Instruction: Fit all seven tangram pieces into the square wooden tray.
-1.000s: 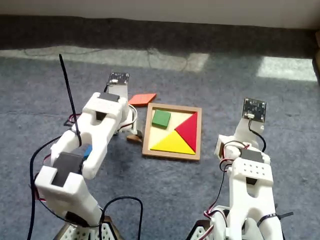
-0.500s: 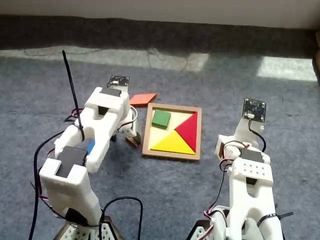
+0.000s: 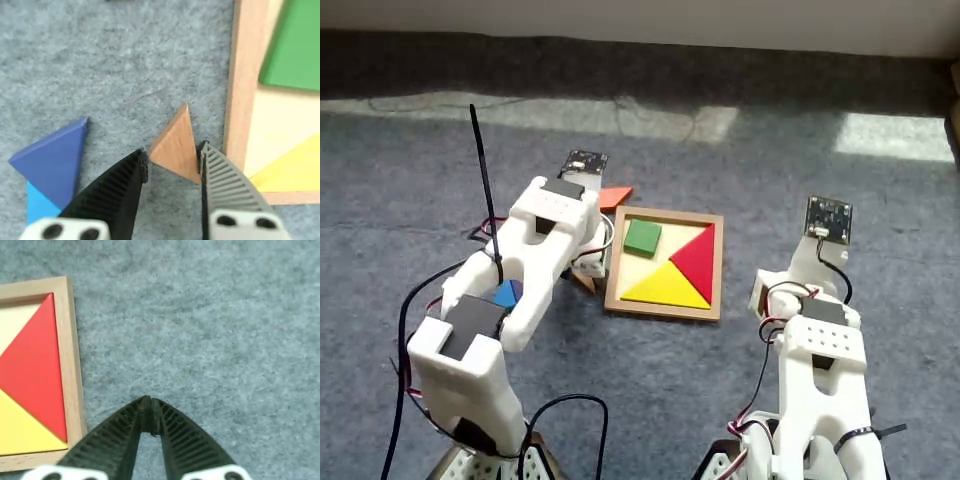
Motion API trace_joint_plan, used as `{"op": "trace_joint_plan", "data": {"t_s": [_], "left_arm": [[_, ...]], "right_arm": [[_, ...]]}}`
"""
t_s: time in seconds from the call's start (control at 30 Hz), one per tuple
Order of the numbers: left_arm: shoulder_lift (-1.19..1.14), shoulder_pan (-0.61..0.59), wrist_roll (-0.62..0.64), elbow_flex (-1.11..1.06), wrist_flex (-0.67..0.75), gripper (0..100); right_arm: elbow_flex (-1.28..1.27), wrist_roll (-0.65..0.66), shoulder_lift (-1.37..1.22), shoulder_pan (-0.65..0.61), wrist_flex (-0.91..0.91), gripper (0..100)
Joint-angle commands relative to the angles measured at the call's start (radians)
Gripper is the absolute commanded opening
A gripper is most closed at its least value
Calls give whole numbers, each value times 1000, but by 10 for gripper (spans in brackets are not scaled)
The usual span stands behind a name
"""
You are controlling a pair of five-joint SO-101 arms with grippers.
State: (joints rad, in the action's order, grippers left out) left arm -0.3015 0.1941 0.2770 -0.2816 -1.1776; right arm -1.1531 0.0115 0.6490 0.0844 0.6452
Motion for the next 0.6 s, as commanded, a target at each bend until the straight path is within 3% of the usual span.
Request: {"op": "trace_joint_plan", "data": {"t_s": [0.0,0.13,0.57], "left_arm": [[2,19,-15,18,2,163],[16,19,-15,28,0,101],[255,62,-9,50,-34,98]], "right_arm": [[2,-2,33,12,-15,9],[1,-2,33,12,-15,9],[1,-2,41,21,-15,9]]}}
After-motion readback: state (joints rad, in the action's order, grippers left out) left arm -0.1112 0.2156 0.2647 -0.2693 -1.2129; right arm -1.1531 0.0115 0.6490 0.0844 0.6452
